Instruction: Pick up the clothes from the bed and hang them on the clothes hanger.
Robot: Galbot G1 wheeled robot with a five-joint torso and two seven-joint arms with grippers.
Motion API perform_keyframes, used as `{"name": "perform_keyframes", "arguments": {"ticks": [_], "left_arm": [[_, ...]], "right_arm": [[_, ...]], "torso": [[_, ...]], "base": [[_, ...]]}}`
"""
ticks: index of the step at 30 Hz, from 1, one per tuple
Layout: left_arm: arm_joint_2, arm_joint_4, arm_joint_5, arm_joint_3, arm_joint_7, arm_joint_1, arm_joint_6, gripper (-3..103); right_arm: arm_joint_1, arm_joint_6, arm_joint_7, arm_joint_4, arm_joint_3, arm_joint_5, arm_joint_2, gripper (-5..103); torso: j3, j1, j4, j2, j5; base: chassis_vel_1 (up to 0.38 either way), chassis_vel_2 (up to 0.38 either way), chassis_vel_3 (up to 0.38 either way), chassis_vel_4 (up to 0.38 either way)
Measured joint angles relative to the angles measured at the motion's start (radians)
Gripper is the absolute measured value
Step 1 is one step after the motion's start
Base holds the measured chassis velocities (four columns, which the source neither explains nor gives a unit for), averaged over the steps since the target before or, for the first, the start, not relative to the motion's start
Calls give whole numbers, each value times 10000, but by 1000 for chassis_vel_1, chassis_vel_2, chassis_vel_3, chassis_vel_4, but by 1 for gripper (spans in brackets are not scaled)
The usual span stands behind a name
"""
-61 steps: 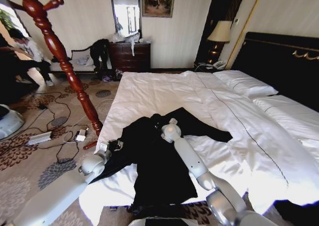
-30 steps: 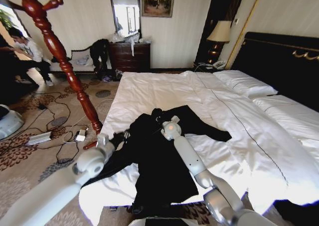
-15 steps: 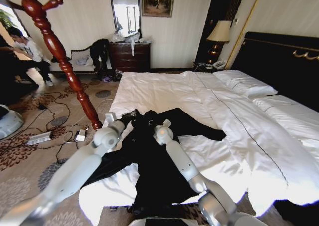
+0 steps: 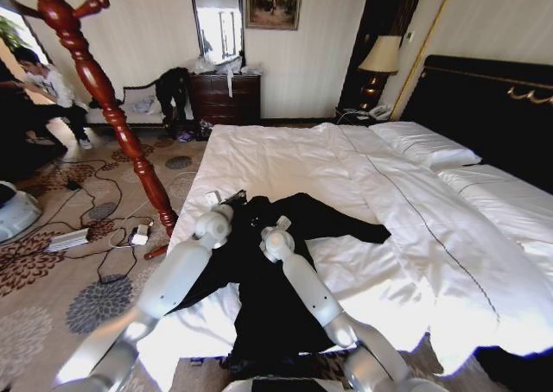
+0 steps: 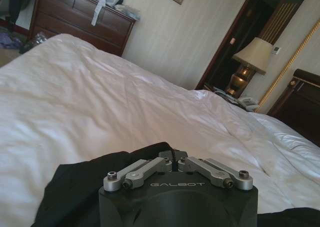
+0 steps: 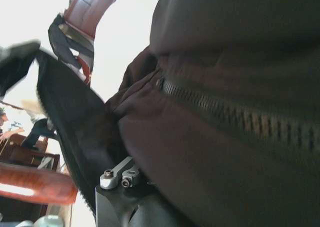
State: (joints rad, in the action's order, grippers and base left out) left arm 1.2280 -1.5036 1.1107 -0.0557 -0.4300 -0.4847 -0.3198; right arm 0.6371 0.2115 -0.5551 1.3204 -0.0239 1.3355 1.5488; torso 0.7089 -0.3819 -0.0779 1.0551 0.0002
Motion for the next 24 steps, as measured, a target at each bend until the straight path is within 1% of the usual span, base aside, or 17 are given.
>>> {"name": "perform_keyframes", "arguments": {"ticks": [1,4,5,6,7,10,11,12,14,15,16,17,19,20,22,23,24], "left_arm": [[100,91,-3,-26,-15,65,0,0],[519,456,-127,-74,-43,205,1,0],[609,512,-128,-57,-67,208,1,0],[609,512,-128,-57,-67,208,1,0],[669,549,-127,-37,-92,199,1,0],[655,564,-136,-14,-135,28,-58,0],[655,564,-136,-14,-135,28,-58,0],[584,528,-168,-15,-161,-60,-89,-1],[462,402,-249,-47,-209,-222,-136,8],[462,402,-249,-47,-209,-222,-136,8],[413,332,-286,-61,-231,-279,-157,14],[370,260,-320,-85,-260,-338,-186,14],[294,124,-437,-94,-339,-449,-232,24],[294,124,-437,-94,-339,-449,-232,24],[240,-72,-536,-45,-439,-575,-253,36],[211,-176,-567,5,-470,-639,-263,41],[211,-176,-567,5,-470,-639,-263,41]], "right_arm": [[62,40,-81,109,-29,71,-18,19],[380,447,-794,841,-120,781,-267,36],[500,674,-1152,1178,-163,1123,-441,41],[500,674,-1152,1178,-163,1123,-441,41],[594,906,-1466,1473,-205,1396,-611,41],[904,1690,-2362,2515,-260,2168,-1304,57],[904,1690,-2362,2515,-260,2168,-1304,57],[1081,1942,-2651,2949,-257,2499,-1600,63],[1402,2249,-2953,3686,-247,2971,-2109,73],[1402,2249,-2953,3686,-247,2971,-2109,73],[1584,2423,-3068,4063,-246,3174,-2392,73],[1714,2581,-3166,4390,-246,3345,-2634,79],[1931,3032,-3524,5197,-224,3814,-3252,90],[1931,3032,-3524,5197,-224,3814,-3252,90],[2006,3575,-3889,6055,-154,4197,-4033,98],[2010,3706,-3919,6395,-114,4204,-4384,100],[2010,3706,-3919,6395,-114,4204,-4384,100]], "torso": [[0,0,0,0,0],[0,-1,3,1,0],[0,0,1,1,0],[0,0,1,1,0],[0,0,-1,0,1],[-1,1,-2,0,0],[-1,1,-2,0,0],[-1,1,0,0,1],[-1,1,3,1,0],[-1,1,3,1,0],[-1,2,0,1,-1],[-1,2,-1,2,1],[-1,2,-3,1,1],[-1,2,-3,1,1],[-2,2,0,2,0],[-2,3,-1,1,0],[-2,3,-1,1,0]], "base": [[0,0,0,0],[0,0,0,0],[0,0,0,0],[0,0,0,0],[0,0,0,0],[0,0,0,0],[0,0,0,0],[0,0,0,0],[0,0,0,0],[0,0,0,0],[0,0,0,0],[0,0,0,0],[0,0,0,0],[0,0,0,0],[0,0,0,0],[0,0,0,0],[0,0,0,0]]}}
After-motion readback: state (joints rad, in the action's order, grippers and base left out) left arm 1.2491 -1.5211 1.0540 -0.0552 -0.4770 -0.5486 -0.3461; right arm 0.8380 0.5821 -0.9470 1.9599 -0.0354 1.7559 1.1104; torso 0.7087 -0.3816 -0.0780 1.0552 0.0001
